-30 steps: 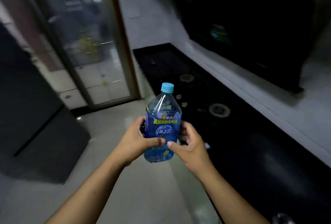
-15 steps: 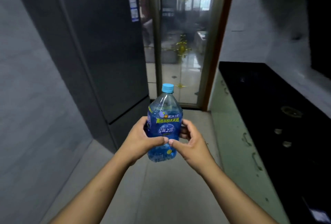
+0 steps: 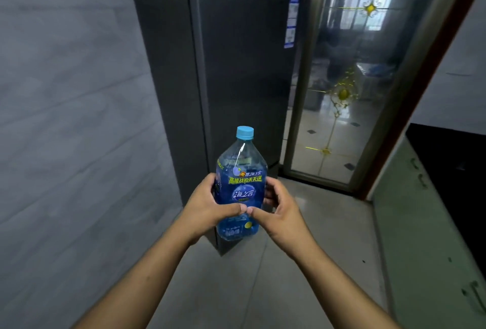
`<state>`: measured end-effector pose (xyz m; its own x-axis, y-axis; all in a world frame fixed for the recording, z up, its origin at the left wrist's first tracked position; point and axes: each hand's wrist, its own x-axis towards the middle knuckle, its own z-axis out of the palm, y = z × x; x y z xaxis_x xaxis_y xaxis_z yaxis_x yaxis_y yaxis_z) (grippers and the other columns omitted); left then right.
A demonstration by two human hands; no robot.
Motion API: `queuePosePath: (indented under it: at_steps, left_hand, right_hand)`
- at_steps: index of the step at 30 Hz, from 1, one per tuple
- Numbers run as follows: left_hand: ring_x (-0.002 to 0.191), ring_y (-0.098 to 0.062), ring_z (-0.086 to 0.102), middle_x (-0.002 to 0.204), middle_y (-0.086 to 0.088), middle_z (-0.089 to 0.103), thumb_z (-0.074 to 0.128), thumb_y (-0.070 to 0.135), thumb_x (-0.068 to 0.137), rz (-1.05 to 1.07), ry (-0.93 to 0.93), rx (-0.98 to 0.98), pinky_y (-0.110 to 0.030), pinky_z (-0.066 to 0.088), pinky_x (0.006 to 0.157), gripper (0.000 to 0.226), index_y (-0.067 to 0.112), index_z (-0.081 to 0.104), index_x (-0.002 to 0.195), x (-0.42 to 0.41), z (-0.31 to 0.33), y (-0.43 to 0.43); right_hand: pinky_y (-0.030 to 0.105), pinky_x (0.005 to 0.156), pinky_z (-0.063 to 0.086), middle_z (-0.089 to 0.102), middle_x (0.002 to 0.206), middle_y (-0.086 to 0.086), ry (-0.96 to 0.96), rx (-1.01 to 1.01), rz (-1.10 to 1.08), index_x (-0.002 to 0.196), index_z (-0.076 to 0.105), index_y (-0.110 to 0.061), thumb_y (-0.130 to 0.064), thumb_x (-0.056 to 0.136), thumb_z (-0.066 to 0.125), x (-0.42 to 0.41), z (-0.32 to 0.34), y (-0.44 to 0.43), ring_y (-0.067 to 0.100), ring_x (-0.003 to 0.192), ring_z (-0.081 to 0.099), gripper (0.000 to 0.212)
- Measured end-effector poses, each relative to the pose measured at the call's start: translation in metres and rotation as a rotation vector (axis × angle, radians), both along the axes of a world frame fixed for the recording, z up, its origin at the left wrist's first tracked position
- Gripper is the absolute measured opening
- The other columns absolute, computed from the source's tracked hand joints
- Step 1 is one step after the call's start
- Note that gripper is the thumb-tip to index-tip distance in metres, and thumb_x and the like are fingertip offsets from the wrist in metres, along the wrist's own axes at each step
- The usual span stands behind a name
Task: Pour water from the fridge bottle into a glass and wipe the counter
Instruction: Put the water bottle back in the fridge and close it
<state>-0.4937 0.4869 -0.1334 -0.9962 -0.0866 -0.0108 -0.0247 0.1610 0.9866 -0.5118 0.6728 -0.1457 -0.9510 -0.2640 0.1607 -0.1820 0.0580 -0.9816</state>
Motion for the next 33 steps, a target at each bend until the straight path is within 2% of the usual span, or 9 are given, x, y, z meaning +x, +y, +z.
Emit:
queuePosePath:
  at_steps: [6, 11, 16, 19, 23, 26, 28, 30, 33]
  left_hand:
    - [0.104, -0.022, 0.072, 0.114, -0.006, 0.072, 0.094, 0.027, 0.049, 0.115, 0.02, 0.0, -0.05, 0.058, 0.092, 0.079, 0.021, 0.057, 0.118, -0.067, 0.002, -0.048]
    - [0.102, -0.019, 0.072, 0.11, -0.002, 0.073, 0.093, 0.026, 0.047, 0.229, 0.025, 0.021, -0.043, 0.059, 0.09, 0.077, 0.022, 0.058, 0.116, -0.125, 0.011, -0.08]
    - [0.1, -0.014, 0.072, 0.112, -0.002, 0.071, 0.089, 0.003, 0.064, 0.309, 0.034, 0.032, -0.033, 0.06, 0.084, 0.065, 0.022, 0.057, 0.117, -0.177, 0.011, -0.112]
    - [0.102, -0.016, 0.071, 0.112, 0.0, 0.071, 0.091, 0.008, 0.063, 0.316, 0.024, 0.022, -0.036, 0.061, 0.086, 0.065, 0.026, 0.057, 0.116, -0.209, 0.008, -0.135]
    - [0.106, -0.016, 0.07, 0.115, 0.002, 0.071, 0.093, 0.036, 0.048, 0.289, 0.016, -0.019, -0.047, 0.059, 0.091, 0.08, 0.027, 0.057, 0.119, -0.249, 0.003, -0.175]
    - [0.106, -0.016, 0.07, 0.115, 0.001, 0.07, 0.094, 0.032, 0.052, 0.24, 0.018, -0.045, -0.048, 0.058, 0.092, 0.078, 0.026, 0.056, 0.12, -0.281, 0.004, -0.212]
    - [0.104, -0.015, 0.07, 0.114, 0.002, 0.071, 0.095, 0.032, 0.052, 0.203, 0.018, -0.04, -0.047, 0.059, 0.091, 0.078, 0.027, 0.056, 0.12, -0.3, 0.007, -0.236]
    - [0.103, -0.015, 0.072, 0.112, 0.002, 0.073, 0.095, 0.036, 0.048, 0.16, 0.023, -0.03, -0.044, 0.06, 0.088, 0.081, 0.027, 0.057, 0.12, -0.32, 0.012, -0.259]
    - [0.099, -0.014, 0.073, 0.11, 0.002, 0.073, 0.094, 0.024, 0.057, 0.103, 0.028, -0.019, -0.039, 0.062, 0.083, 0.072, 0.024, 0.057, 0.119, -0.345, 0.019, -0.284]
  right_hand:
    - [0.022, 0.08, 0.056, 0.068, 0.114, -0.006, 0.031, -0.035, 0.11, 0.123, 0.056, -0.025, 0.003, 0.077, 0.078, -0.089, 0.001, -0.052, 0.007, 0.104, 0.065, 0.059]
    - [0.026, 0.081, 0.058, 0.068, 0.114, -0.002, 0.048, -0.04, 0.226, 0.122, 0.056, -0.026, 0.002, 0.077, 0.079, -0.168, 0.006, -0.093, 0.01, 0.105, 0.066, 0.058]
    - [0.022, 0.083, 0.055, 0.067, 0.114, -0.006, 0.063, 0.011, 0.277, 0.121, 0.056, -0.027, 0.0, 0.077, 0.079, -0.23, 0.013, -0.131, 0.003, 0.104, 0.064, 0.057]
    - [0.019, 0.081, 0.054, 0.066, 0.115, -0.007, 0.067, 0.042, 0.279, 0.123, 0.056, -0.024, -0.002, 0.077, 0.079, -0.259, 0.014, -0.152, 0.001, 0.103, 0.063, 0.056]
    - [0.016, 0.078, 0.053, 0.066, 0.115, -0.005, 0.087, 0.056, 0.247, 0.123, 0.055, -0.021, 0.003, 0.077, 0.078, -0.296, 0.012, -0.189, 0.001, 0.101, 0.064, 0.056]
    - [0.016, 0.077, 0.053, 0.067, 0.114, -0.005, 0.111, 0.061, 0.198, 0.124, 0.055, -0.019, 0.004, 0.079, 0.076, -0.316, 0.014, -0.222, 0.0, 0.101, 0.065, 0.055]
    - [0.018, 0.08, 0.055, 0.068, 0.115, -0.007, 0.148, 0.096, 0.179, 0.128, 0.054, -0.021, -0.001, 0.083, 0.075, -0.326, 0.02, -0.242, 0.0, 0.104, 0.065, 0.053]
    - [0.023, 0.086, 0.056, 0.067, 0.118, -0.01, 0.249, 0.205, 0.137, 0.131, 0.052, -0.027, -0.017, 0.085, 0.076, -0.34, 0.024, -0.261, 0.001, 0.107, 0.064, 0.053]
    - [0.033, 0.091, 0.056, 0.063, 0.121, -0.014, 0.356, 0.365, 0.076, 0.132, 0.05, -0.032, -0.037, 0.084, 0.074, -0.362, 0.03, -0.281, 0.002, 0.111, 0.061, 0.054]
